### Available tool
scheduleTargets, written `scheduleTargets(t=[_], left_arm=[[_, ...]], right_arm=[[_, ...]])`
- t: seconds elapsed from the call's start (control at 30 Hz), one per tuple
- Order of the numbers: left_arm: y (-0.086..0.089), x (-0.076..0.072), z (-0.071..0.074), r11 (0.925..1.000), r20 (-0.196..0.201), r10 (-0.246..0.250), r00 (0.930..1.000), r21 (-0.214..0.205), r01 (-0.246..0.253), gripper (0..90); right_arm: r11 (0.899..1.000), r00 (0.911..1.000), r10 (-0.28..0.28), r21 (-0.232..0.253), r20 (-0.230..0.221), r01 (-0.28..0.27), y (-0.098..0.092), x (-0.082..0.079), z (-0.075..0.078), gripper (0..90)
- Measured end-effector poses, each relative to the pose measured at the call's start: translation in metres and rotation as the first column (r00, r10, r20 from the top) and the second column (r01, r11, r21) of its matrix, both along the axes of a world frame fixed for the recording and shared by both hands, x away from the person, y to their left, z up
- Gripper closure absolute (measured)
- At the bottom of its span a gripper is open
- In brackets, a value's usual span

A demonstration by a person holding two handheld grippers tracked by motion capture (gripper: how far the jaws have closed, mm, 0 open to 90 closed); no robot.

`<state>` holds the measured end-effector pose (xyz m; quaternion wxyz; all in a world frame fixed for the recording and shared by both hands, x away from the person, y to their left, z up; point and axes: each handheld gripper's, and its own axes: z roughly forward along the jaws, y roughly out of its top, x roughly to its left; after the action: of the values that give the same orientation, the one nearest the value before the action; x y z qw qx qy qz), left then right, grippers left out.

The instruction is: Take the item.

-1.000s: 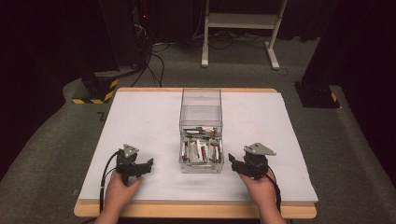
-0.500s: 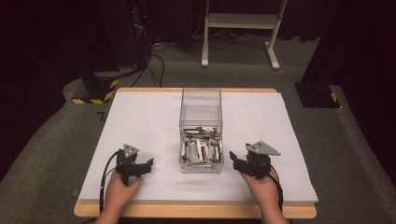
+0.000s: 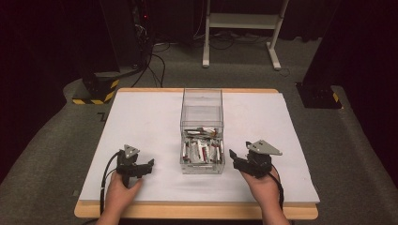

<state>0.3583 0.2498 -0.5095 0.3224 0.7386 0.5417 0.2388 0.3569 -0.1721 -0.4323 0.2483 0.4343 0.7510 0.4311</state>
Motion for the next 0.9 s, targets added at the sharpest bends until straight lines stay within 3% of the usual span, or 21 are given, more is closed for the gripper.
scheduleTargets(t=[0.9], left_arm=[[0.0001, 0.0001, 0.0000, 1.0000, 0.000, 0.000, 1.0000, 0.000, 0.000, 14.5]], right_arm=[[0.999, 0.9994, 0.024, 0.026, 0.025, -0.024, 0.0084, 0.0019, 0.0094, 30.1]])
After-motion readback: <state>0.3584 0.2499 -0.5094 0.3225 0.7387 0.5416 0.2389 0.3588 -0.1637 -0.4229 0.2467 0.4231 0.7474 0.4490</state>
